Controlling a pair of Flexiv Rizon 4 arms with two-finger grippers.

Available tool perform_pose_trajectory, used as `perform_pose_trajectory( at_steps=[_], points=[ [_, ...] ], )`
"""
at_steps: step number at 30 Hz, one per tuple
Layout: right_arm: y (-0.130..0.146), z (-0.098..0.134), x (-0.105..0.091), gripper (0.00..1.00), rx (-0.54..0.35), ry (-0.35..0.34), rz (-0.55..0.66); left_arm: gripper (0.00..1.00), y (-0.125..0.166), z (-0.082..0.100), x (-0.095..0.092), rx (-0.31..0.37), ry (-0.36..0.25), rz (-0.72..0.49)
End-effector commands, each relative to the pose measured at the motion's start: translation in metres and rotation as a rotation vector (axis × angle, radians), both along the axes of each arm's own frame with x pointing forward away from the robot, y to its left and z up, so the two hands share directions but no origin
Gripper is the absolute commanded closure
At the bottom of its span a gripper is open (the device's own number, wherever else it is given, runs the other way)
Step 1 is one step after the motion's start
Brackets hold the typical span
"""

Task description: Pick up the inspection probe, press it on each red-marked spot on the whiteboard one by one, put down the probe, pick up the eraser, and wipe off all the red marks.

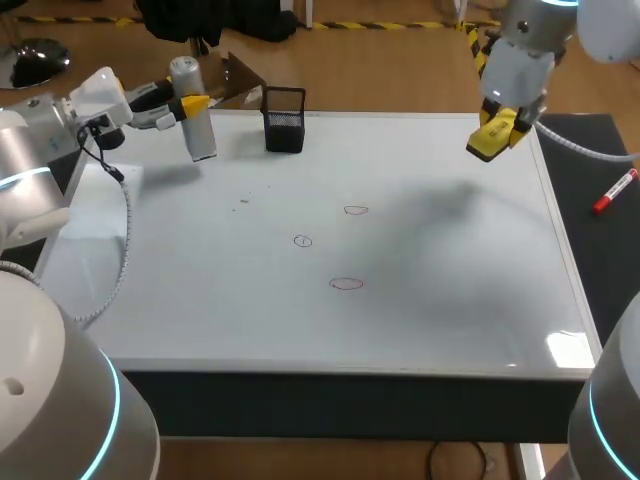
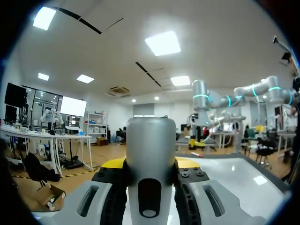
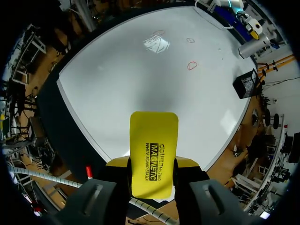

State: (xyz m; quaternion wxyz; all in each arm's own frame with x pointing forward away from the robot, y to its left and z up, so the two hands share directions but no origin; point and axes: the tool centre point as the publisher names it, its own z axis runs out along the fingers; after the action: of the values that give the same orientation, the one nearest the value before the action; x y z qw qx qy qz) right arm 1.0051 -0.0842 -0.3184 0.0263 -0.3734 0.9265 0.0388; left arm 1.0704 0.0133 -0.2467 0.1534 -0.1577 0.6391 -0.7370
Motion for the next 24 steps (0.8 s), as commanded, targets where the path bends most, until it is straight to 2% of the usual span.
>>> perform_pose_trajectory(
  at_steps=[1,14,18,24],
  points=[
    [-0.001,0.001,0.000,1.00,-0.004,0.000,0.001,1.00,0.000,0.002,-0.001,0.001,0.001,0.003],
    [-0.001,0.001,0.000,1.00,-0.004,0.000,0.001,1.00,0.000,0.002,-0.001,0.001,0.001,0.003],
    [0.023,-0.001,-0.007,1.00,-0.043,0.010,0.082,1.00,0.000,0.002,-0.001,0.001,0.001,0.003],
    [0.060,0.004,-0.023,1.00,-0.052,-0.002,0.178,1.00,0.000,0.002,-0.001,0.001,0.001,0.003]
  ],
)
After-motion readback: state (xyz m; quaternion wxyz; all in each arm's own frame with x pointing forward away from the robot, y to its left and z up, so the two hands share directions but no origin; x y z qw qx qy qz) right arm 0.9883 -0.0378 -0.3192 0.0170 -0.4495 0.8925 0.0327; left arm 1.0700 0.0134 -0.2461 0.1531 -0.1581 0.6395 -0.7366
